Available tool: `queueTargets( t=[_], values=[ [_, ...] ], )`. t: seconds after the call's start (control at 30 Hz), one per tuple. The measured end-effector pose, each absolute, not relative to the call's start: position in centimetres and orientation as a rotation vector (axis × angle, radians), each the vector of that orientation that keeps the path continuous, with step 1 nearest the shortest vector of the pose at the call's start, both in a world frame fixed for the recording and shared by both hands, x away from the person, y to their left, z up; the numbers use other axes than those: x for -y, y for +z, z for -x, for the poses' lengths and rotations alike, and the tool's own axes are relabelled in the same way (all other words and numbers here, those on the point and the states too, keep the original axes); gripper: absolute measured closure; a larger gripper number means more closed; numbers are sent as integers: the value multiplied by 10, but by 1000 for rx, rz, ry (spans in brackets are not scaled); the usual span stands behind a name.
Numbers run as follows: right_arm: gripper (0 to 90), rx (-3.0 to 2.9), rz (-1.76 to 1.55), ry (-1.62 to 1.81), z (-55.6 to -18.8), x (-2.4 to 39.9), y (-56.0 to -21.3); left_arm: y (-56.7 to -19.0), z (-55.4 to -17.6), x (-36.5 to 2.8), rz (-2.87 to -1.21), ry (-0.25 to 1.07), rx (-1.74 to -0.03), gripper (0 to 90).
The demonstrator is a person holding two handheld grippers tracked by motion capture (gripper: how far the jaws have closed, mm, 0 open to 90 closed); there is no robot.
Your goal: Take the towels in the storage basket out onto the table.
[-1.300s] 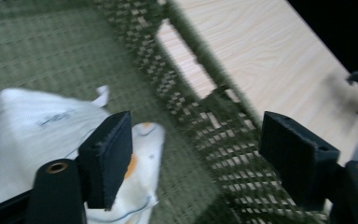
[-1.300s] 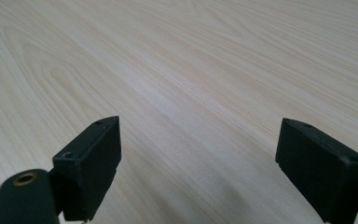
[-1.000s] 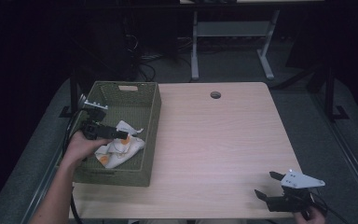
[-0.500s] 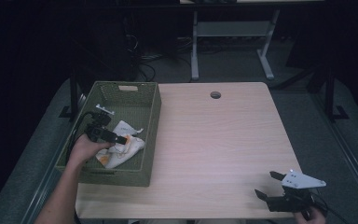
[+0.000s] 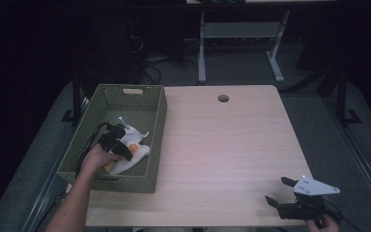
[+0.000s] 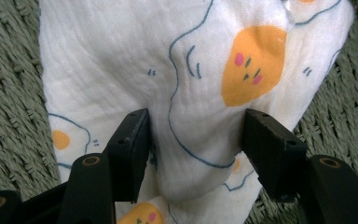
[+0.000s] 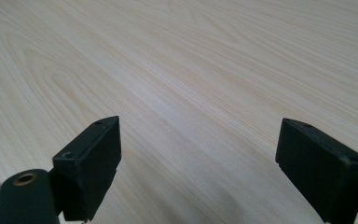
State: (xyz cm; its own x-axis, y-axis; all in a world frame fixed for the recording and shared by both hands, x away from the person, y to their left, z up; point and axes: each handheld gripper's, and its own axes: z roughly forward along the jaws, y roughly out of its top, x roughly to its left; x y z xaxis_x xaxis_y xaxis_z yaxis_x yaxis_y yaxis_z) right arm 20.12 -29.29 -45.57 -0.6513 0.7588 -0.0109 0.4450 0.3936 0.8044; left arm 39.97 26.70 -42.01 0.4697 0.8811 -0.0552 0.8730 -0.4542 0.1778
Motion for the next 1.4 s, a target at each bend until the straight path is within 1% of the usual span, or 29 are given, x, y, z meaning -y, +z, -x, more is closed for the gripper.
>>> queueTargets(
  t=[0.3, 0.57, 0.6, 0.67, 0.73, 0.77, 0.8, 0.83, 1.0, 1.2, 1.4],
  values=[
    [139, -2282, -1045, 1146, -201, 290, -456, -423, -398, -266, -2553, 78, -1521, 455],
    [139, -2286, -1030, 1146, -202, 288, -457, -424, -399, -267, -2535, 84, -1543, 496],
    [138, -2289, -1032, 1144, -202, 288, -457, -423, -399, -268, -2527, 84, -1558, 513],
    [139, -2289, -1031, 1149, -202, 287, -457, -423, -400, -269, -2510, 86, -1586, 591],
    [138, -2291, -1034, 1146, -203, 287, -458, -423, -402, -271, -2488, 74, -1614, 623],
    [139, -2293, -1042, 1146, -203, 287, -458, -422, -402, -271, -2488, 72, -1622, 623],
    [139, -2291, -1039, 1144, -203, 288, -458, -422, -404, -270, -2507, 85, -1630, 673],
    [138, -2290, -1039, 1144, -203, 288, -458, -422, -404, -268, -2520, 92, -1623, 694],
    [139, -2283, -1045, 1149, -202, 289, -458, -421, -404, -262, -2570, 124, -1589, 773],
    [138, -2300, -1029, 1127, -203, 286, -458, -418, -402, -266, -2552, 124, -1576, 788],
    [138, -2278, -1051, 1134, -204, 291, -458, -405, -399, -272, -2482, 115, -1555, 793]
  ],
)
